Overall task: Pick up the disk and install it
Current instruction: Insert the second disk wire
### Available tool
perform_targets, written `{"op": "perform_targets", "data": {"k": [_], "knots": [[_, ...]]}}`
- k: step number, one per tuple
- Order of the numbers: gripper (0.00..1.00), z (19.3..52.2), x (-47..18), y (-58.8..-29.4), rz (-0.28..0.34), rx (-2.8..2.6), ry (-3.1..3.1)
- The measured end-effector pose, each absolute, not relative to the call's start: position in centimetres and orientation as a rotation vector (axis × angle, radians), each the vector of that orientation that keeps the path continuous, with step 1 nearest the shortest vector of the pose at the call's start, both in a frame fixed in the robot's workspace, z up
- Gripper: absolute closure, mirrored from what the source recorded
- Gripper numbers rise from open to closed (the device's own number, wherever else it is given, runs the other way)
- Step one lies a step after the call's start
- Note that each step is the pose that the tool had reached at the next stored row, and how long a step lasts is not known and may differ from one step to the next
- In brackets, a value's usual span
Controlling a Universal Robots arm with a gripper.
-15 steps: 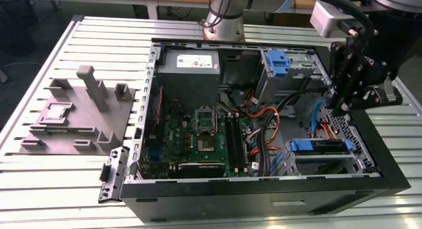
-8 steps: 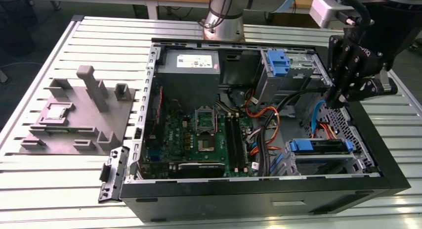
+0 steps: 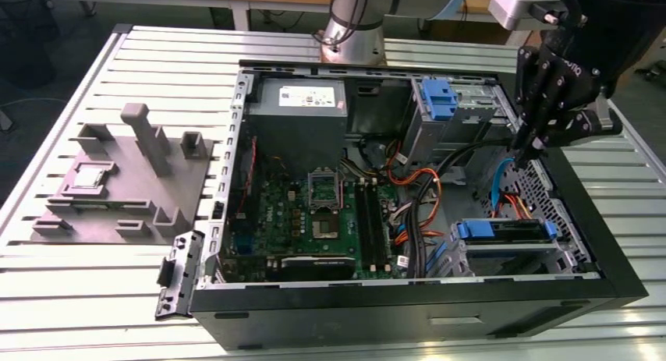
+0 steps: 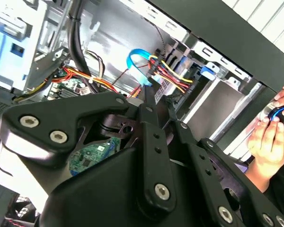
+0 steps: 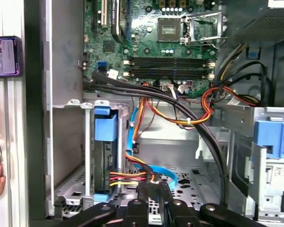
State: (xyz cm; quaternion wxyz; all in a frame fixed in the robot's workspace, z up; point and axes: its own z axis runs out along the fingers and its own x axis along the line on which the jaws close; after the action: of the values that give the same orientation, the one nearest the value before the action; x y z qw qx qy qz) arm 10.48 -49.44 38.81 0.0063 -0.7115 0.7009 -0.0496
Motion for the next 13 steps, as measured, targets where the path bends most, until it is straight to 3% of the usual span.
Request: {"op": "perform_targets", "data": {"k": [13], "knots": [[0.76,37.86,10.79,-48.88,-0.173,-2.235,2.205]]}}
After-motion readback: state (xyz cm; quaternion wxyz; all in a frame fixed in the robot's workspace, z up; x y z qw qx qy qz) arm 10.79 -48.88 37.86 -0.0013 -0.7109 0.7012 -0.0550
